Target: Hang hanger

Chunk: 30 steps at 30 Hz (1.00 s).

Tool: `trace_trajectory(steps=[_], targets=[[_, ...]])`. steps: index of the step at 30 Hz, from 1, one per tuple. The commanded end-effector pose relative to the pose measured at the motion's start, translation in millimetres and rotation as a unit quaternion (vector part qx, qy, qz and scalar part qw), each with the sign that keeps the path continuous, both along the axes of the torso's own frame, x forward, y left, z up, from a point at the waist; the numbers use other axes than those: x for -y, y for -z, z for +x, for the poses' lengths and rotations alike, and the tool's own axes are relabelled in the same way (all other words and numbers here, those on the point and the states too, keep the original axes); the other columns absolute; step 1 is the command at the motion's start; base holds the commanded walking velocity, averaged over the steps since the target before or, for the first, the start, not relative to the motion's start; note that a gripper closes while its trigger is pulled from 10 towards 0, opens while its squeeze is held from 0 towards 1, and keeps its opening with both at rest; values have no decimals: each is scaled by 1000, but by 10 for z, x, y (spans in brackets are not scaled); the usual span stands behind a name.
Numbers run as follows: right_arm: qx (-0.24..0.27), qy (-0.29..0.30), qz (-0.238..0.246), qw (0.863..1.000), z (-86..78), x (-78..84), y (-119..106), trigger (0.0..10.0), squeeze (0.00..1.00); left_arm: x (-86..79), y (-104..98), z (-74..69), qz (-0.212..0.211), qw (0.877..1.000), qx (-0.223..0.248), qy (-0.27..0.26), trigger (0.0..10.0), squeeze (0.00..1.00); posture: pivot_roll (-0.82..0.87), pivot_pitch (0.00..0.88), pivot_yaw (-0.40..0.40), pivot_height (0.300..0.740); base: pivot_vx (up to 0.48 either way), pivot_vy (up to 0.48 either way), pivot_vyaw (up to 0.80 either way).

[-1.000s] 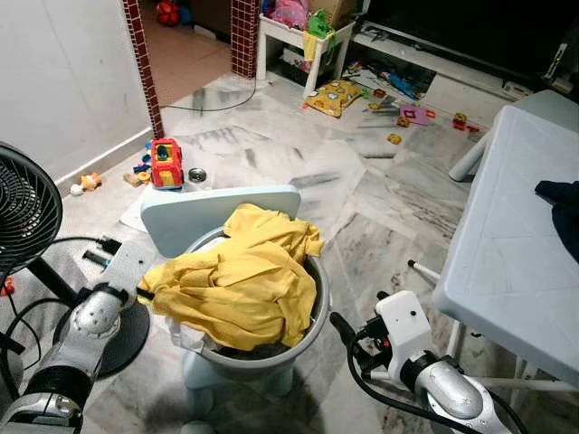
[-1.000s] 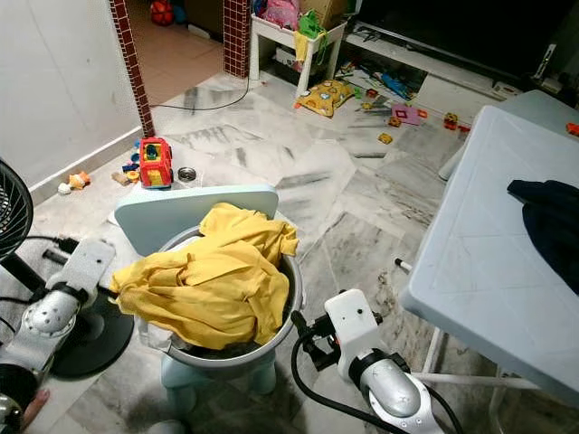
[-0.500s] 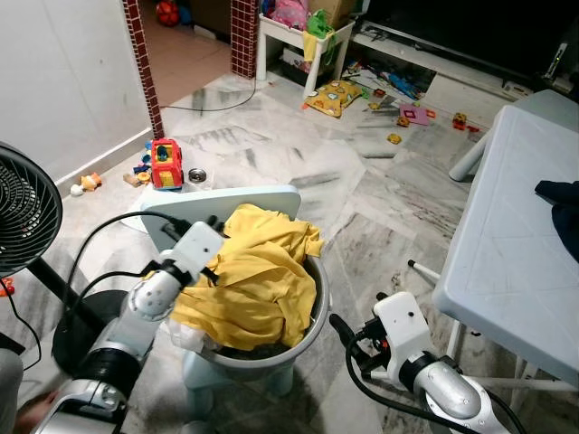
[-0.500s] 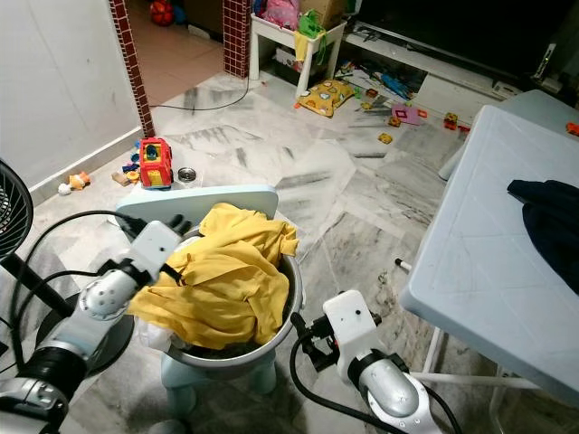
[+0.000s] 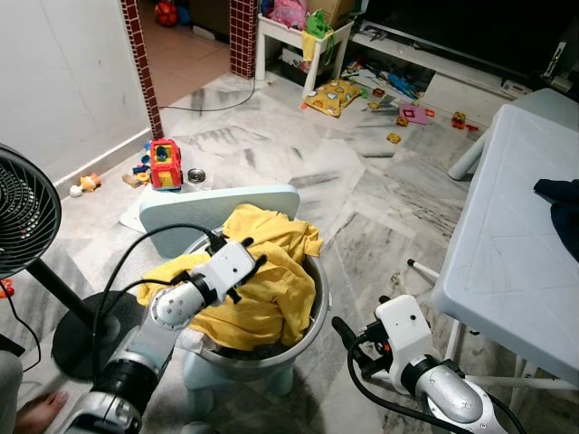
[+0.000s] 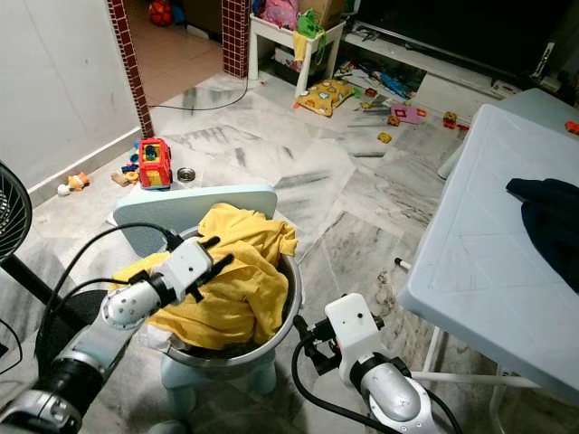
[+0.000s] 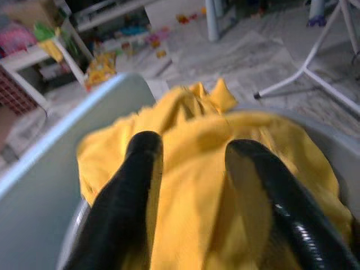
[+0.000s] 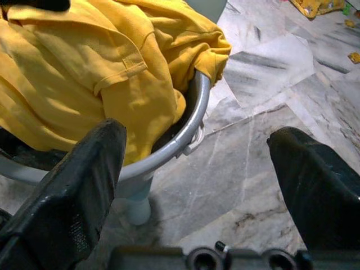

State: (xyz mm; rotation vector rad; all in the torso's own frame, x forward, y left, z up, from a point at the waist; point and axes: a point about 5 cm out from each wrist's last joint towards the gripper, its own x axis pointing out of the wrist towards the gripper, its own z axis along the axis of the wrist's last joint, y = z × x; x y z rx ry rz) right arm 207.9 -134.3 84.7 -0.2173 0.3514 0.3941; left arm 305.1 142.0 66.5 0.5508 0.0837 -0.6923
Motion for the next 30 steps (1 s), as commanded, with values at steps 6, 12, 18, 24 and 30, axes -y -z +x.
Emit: trace_trajectory(steps=[6, 12, 18, 24, 30], targets=[[-2, -4, -4, 1000, 19, 9, 6, 10000, 0, -75, 141, -8, 30, 997, -62, -26, 10000, 863, 76, 112, -129, 740, 0, 0, 0], [-3, -4, -3, 1000, 20, 0, 8, 10000, 0, -29, 197, 72, 46, 995, -80, -31, 10000, 0, 64, 111, -121, 740, 0, 0, 0], [-3, 3, -3, 1000, -11, 17, 5, 10000, 0, 36, 170, 177, 30, 993, -99, -50, 10000, 1000, 48, 107, -110, 740, 0, 0, 0], [-5, 9, -5, 1000, -34, 40, 11, 10000, 0, 147, 178, 171, 27, 994, -100, -29, 10000, 1000, 42, 109, -106, 740, 0, 0, 0], [-5, 4, -4, 1000, -28, 17, 10, 10000, 0, 88, 325, 102, 73, 988, -128, -34, 10000, 259, 46, 111, -113, 740, 0, 0, 0]])
